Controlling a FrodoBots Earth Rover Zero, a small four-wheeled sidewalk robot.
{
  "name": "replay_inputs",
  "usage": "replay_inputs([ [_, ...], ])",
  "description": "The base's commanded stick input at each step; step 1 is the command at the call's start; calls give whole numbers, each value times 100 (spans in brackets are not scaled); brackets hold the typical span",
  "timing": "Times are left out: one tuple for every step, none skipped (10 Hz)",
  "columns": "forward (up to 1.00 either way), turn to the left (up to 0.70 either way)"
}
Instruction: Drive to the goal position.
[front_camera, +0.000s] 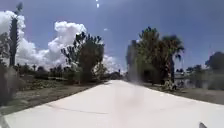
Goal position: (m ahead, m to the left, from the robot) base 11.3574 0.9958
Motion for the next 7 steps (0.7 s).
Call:
replay_inputs([
  [85, 0],
  [85, 0],
  [85, 0],
  [85, 0],
  [85, 0],
  [85, 0],
  [85, 0],
])
